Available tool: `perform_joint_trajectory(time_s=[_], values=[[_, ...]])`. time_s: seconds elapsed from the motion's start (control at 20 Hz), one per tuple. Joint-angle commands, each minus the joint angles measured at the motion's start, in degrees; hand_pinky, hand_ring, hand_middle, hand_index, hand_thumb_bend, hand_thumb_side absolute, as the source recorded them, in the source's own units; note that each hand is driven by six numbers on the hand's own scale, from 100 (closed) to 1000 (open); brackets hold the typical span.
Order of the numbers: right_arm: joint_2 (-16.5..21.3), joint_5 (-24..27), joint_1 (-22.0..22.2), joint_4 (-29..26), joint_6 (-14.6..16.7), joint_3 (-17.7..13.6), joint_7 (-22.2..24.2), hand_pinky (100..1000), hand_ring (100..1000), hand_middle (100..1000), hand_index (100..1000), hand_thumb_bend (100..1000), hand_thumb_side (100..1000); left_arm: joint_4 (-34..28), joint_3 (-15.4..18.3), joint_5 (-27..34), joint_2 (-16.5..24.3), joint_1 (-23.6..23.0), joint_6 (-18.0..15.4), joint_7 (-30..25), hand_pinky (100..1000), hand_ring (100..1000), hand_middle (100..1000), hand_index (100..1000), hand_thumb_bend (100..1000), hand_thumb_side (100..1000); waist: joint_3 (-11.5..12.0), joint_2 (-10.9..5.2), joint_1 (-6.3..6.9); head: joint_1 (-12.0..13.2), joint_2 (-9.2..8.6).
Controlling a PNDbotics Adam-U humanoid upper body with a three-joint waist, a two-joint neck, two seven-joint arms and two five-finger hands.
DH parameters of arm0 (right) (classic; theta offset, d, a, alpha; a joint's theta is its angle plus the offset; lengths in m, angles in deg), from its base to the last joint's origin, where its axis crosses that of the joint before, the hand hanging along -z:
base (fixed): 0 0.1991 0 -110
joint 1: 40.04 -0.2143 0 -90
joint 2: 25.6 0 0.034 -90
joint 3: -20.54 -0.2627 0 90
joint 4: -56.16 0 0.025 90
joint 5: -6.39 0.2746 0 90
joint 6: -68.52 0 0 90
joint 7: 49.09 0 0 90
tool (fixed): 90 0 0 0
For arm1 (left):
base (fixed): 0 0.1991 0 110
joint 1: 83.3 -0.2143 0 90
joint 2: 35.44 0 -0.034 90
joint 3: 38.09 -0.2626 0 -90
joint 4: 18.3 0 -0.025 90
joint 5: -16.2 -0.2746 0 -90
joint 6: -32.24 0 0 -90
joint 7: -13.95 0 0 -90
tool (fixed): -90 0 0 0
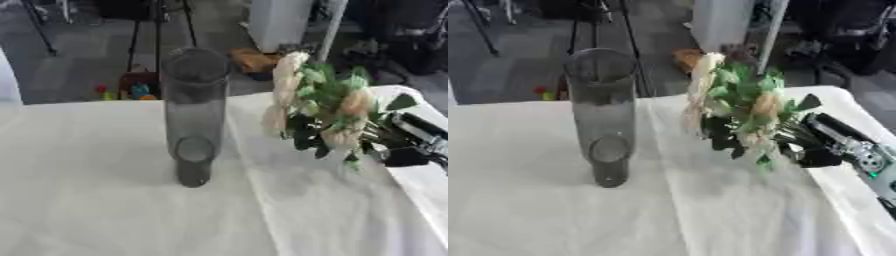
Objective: Arrange flowers into the vase.
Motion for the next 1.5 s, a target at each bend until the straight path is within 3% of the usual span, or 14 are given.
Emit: perform_joint_trajectory(time_s=[0.05, 0.55, 1.1, 1.5], values=[[4.0, 6.2, -1.1, -3.4, -1.3, -1.4, 1.8, 100, 100, 100, 114, 100, 240, -0.8, 0.2, 0.4, 1.1, 0.3, 0.0, -0.1, 674, 1000, 935, 964, 100, 980, 0.0, -1.60, -0.35, 0.2, -0.03], [6.1, 21.3, -4.0, -9.9, -5.9, -2.5, 5.3, 100, 100, 100, 109, 100, 237, -0.8, 0.1, 0.9, 1.6, 0.2, -0.1, -0.5, 674, 1000, 934, 964, 100, 979, 1.2, -2.31, -1.13, 0.7, 0.43], [4.9, 35.3, -10.1, -13.0, -12.9, -2.5, 8.7, 100, 100, 100, 107, 100, 237, -0.8, -0.3, 1.2, 1.7, 0.0, 0.4, -1.1, 674, 1000, 936, 964, 100, 983, 2.9, -2.51, -2.57, 0.0, 0.38], [3.6, 47.7, -14.8, -14.1, -18.2, -3.3, 8.7, 100, 100, 100, 109, 100, 234, -0.8, -0.5, 1.3, 1.9, 0.0, 0.4, -1.4, 674, 1000, 936, 964, 100, 982, 4.2, -2.65, -3.20, -1.0, 0.02]])
